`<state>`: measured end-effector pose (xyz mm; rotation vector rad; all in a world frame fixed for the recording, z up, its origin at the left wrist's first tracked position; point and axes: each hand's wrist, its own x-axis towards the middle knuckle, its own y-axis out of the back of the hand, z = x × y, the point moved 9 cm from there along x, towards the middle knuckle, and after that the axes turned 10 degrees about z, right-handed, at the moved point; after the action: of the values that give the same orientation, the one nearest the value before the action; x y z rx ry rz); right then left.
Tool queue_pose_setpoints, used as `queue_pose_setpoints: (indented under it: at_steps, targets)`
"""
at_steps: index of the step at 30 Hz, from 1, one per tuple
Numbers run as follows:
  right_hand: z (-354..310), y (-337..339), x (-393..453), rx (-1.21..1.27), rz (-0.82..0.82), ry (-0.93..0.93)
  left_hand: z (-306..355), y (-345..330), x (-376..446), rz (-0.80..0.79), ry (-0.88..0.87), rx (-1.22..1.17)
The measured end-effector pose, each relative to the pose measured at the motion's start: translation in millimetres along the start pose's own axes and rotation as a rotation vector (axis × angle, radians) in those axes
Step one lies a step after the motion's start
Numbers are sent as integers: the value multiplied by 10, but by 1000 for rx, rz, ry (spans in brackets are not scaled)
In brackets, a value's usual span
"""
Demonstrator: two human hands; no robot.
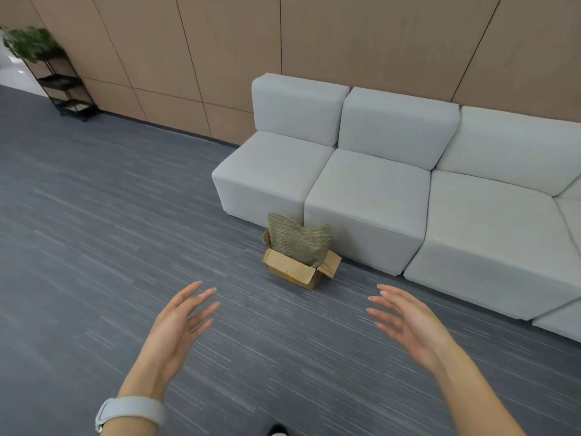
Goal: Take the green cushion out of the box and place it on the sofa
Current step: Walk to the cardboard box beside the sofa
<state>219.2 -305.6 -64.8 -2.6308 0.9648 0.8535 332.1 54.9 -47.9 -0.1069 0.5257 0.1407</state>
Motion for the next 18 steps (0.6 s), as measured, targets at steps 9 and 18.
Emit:
queue_pose_setpoints:
  at_steps: [9, 18]
  targets:
    - [-321, -627, 557, 16, 30, -29, 473, -197, 874, -20, 9, 17]
    - [-680, -1053, 1434, 30, 55, -59, 762, -687, 1773, -35, 33, 54]
